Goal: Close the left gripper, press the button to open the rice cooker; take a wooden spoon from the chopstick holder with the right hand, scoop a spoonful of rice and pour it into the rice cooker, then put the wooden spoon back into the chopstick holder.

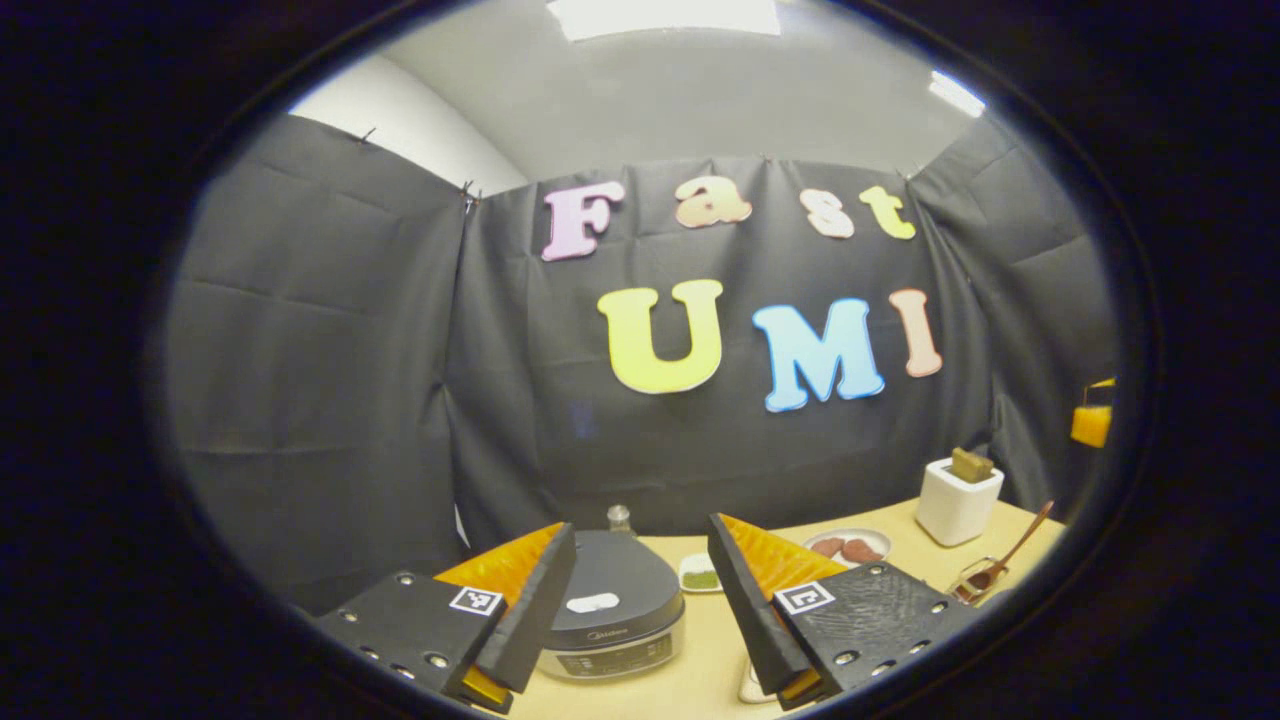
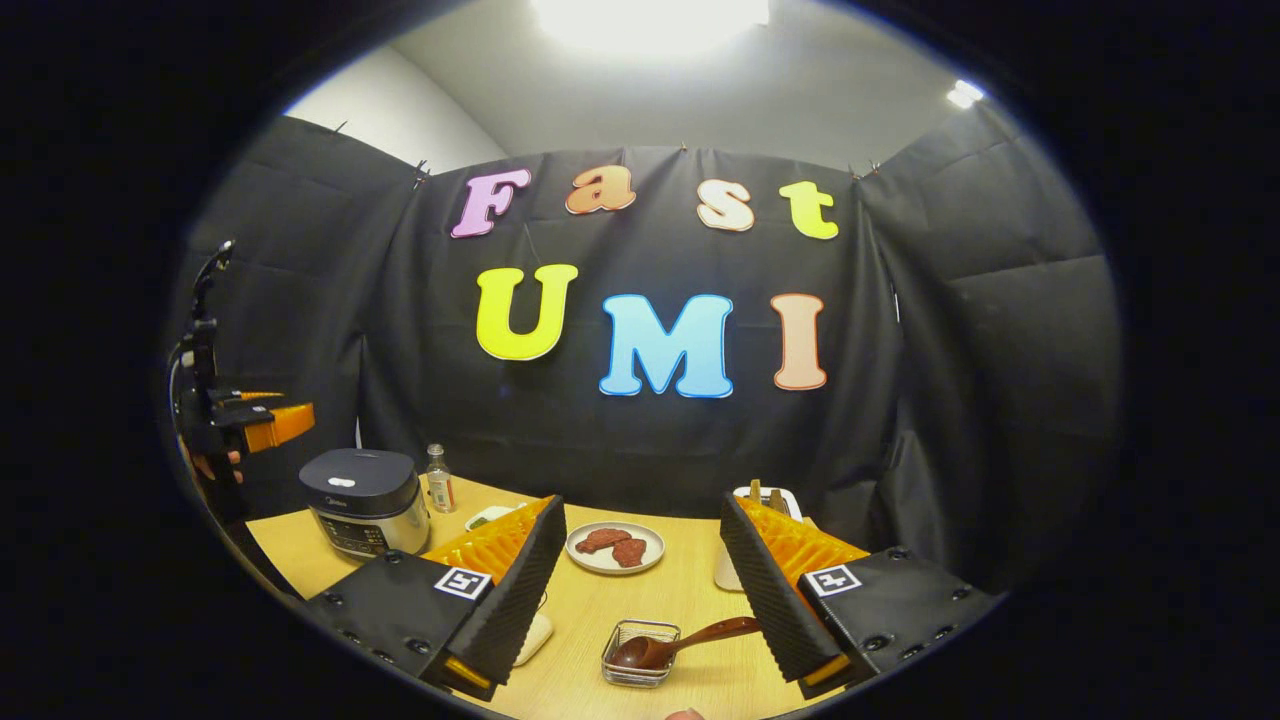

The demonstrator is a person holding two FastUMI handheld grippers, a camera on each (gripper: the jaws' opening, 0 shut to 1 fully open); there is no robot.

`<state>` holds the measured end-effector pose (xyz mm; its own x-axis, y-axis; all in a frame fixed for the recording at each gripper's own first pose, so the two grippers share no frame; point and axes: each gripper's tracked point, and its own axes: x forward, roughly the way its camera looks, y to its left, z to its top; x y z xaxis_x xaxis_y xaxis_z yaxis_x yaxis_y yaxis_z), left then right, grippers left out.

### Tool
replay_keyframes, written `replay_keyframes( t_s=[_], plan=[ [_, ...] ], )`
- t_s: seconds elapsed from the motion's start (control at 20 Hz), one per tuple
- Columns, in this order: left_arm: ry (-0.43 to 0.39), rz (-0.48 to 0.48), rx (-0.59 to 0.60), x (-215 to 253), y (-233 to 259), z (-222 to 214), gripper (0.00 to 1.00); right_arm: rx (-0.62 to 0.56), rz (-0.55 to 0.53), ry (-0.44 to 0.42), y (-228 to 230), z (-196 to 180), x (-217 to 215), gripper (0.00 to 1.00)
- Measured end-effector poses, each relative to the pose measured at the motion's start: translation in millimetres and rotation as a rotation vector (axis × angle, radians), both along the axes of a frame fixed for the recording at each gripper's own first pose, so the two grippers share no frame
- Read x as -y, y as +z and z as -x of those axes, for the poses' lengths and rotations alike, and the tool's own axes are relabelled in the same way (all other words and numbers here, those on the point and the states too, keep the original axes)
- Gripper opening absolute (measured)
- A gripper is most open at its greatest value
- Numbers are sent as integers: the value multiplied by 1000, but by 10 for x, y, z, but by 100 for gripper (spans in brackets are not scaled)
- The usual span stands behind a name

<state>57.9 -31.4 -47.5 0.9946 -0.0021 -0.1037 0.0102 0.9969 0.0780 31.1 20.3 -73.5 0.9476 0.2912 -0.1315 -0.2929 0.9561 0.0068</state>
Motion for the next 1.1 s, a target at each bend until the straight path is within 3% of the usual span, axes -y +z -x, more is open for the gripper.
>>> replay_keyframes(
  t_s=[0.3,0.4,0.45,0.6,0.65,0.7,1.1],
  plan=[
    [-57,3,84,64,524,381,82,39,-20,-29,262,171,-255,95],
    [-71,2,95,27,585,491,82,45,-33,-46,313,263,-299,99],
    [-77,0,97,0,596,540,82,44,-37,-52,330,302,-324,95],
    [-88,15,93,-61,569,672,83,50,-42,-59,386,419,-411,99],
    [-88,20,88,-85,550,699,82,53,-38,-64,407,445,-417,94],
    [-87,23,84,-132,535,735,82,53,-36,-65,417,470,-437,100],
    [-87,27,79,-325,512,820,82,49,-46,-81,352,626,-453,99]
  ],
)
